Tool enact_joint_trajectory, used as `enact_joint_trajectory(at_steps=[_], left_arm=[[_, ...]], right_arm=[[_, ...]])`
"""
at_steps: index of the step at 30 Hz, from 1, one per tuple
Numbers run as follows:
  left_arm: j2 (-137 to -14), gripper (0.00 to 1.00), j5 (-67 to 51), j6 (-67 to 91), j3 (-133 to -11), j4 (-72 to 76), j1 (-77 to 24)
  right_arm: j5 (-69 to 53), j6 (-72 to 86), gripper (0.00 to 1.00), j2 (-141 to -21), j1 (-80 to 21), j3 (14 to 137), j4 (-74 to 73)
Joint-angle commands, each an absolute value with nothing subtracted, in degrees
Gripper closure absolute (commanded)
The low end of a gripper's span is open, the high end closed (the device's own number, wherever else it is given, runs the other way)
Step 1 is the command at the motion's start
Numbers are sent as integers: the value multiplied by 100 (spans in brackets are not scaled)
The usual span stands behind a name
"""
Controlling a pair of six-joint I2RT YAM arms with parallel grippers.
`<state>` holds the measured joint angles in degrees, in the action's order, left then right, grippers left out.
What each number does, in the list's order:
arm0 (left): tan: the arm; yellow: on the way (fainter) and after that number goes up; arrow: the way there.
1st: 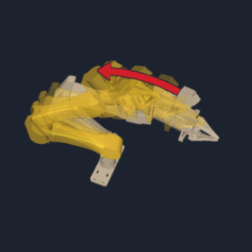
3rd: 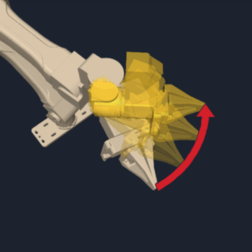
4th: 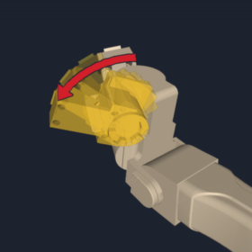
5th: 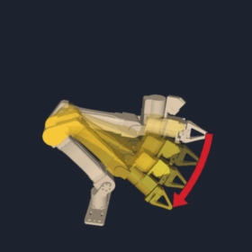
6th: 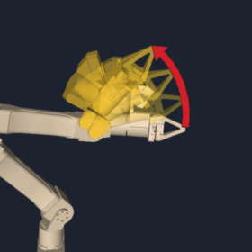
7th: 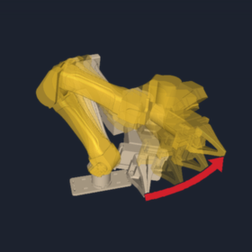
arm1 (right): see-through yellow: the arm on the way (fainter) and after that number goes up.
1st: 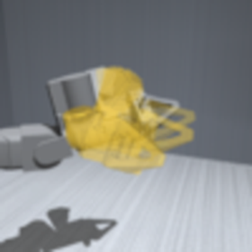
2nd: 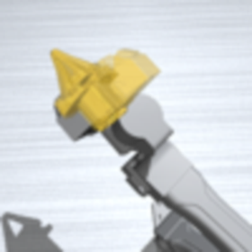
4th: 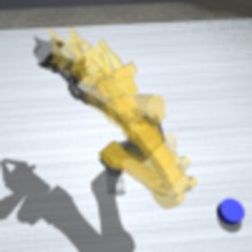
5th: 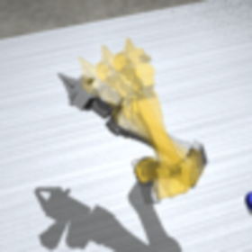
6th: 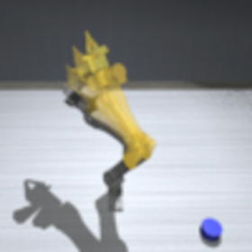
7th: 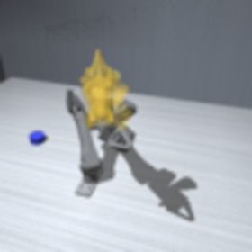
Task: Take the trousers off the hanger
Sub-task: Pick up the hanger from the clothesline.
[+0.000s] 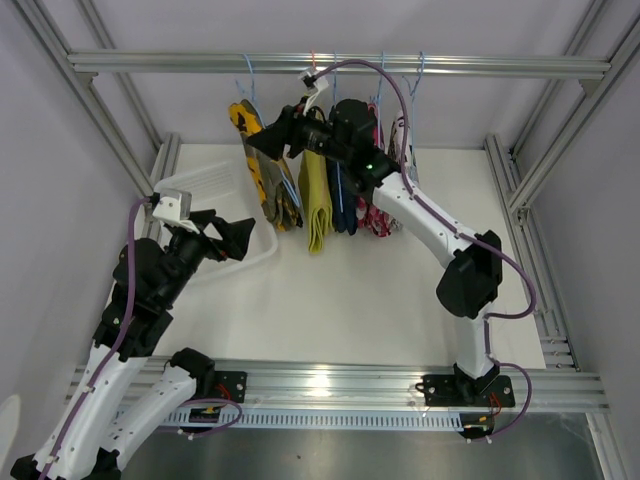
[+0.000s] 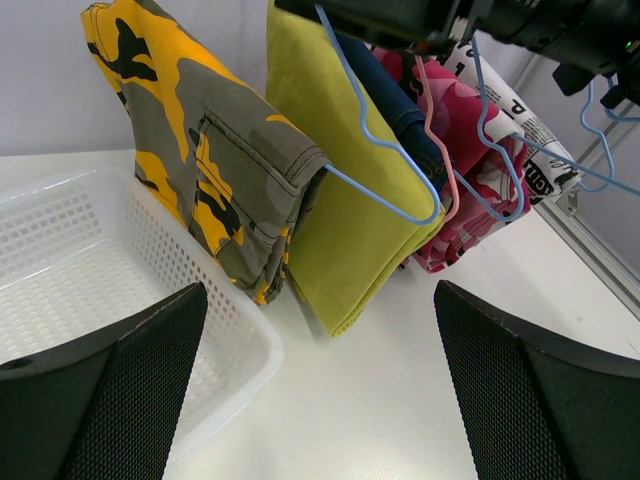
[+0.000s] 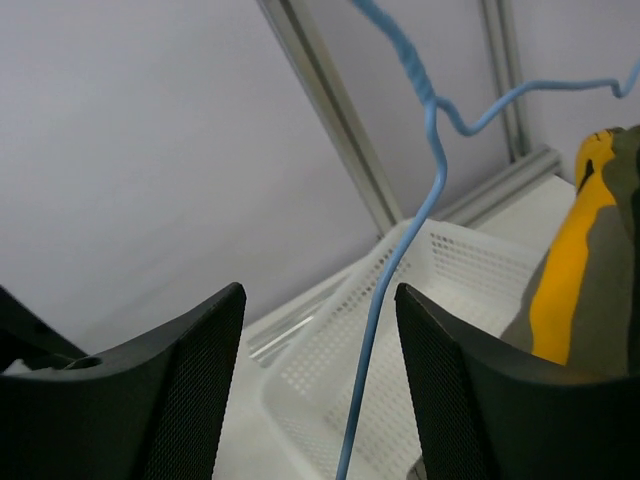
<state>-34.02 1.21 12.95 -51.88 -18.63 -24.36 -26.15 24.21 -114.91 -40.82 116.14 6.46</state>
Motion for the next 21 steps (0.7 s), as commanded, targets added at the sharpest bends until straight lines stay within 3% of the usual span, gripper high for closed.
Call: enact_joint_trajectory(at_steps=[1, 8, 21], left_arm=[[-3401, 0, 70, 1169, -5397, -1802, -2479], [-3393, 1, 53, 1160, -5405, -1802, -2479], [-3401, 1, 53, 1143, -5405, -1793, -2479]], right_arm=[[-3497, 3409, 35, -11619, -3894, 11689, 1694], [-4139, 4148, 36, -11900, -3744, 11794, 2250], [-4236, 3885, 38, -12164, -3841, 12155, 1794]])
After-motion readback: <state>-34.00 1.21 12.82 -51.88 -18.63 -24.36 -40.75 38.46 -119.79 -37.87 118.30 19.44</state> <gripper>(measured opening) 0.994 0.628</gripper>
